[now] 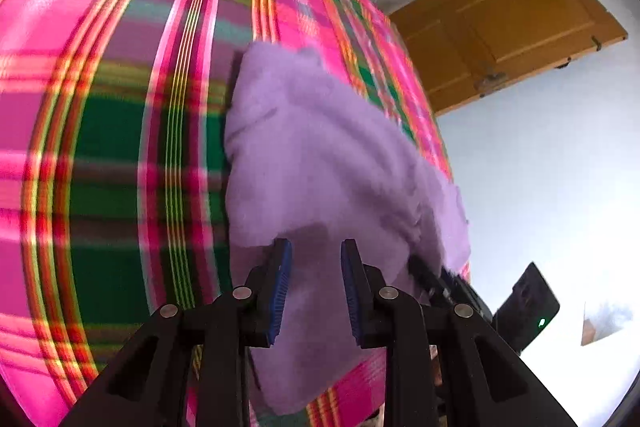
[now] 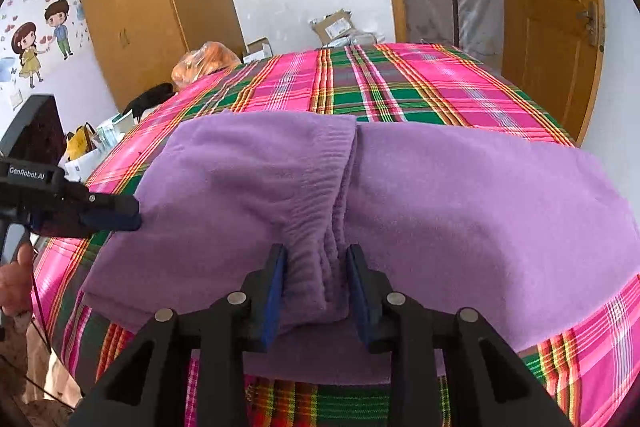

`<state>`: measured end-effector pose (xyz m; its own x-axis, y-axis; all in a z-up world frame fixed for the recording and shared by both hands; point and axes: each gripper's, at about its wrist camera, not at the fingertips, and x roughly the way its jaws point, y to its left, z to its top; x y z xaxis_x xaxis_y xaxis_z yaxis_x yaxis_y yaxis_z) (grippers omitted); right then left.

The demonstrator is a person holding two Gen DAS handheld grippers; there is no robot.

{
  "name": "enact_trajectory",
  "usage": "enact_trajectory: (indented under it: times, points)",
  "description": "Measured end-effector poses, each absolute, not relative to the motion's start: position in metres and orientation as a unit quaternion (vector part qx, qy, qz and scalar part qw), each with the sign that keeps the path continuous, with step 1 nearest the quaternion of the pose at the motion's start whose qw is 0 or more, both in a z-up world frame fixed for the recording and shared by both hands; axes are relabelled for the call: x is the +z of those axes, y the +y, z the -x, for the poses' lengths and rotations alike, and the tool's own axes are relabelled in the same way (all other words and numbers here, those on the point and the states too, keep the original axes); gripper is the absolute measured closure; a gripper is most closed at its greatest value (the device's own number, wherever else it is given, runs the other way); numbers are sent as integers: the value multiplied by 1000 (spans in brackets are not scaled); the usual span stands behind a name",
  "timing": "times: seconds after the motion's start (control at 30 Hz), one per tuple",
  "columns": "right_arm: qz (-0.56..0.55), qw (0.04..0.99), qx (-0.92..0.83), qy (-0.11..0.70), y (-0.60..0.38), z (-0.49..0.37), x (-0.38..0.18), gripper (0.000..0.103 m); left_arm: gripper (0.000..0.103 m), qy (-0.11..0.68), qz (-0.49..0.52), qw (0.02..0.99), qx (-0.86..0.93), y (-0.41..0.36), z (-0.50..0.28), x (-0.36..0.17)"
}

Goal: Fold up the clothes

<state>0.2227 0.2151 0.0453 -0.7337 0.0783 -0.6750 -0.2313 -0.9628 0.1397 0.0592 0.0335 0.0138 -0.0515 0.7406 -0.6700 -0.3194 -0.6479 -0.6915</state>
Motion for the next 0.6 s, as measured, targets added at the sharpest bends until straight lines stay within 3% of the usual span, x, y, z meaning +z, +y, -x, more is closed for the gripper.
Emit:
enact_trajectory:
  times: [0.2, 0.33, 0.43, 0.6]
  points:
    - [367, 98, 919, 103, 215, -226, 51, 69, 76, -203, 578, 379, 694, 23, -67, 12]
    - [325, 112, 937, 59, 194, -240, 67, 69, 76, -208, 575, 378, 695, 14, -72, 14]
    - [344, 118, 930, 59, 193, -238, 59, 77, 76, -213, 576, 379, 693, 9, -76, 13]
    - [362, 130, 919, 80, 195, -239, 55, 77, 76, -213, 579, 381, 689, 9, -77, 12]
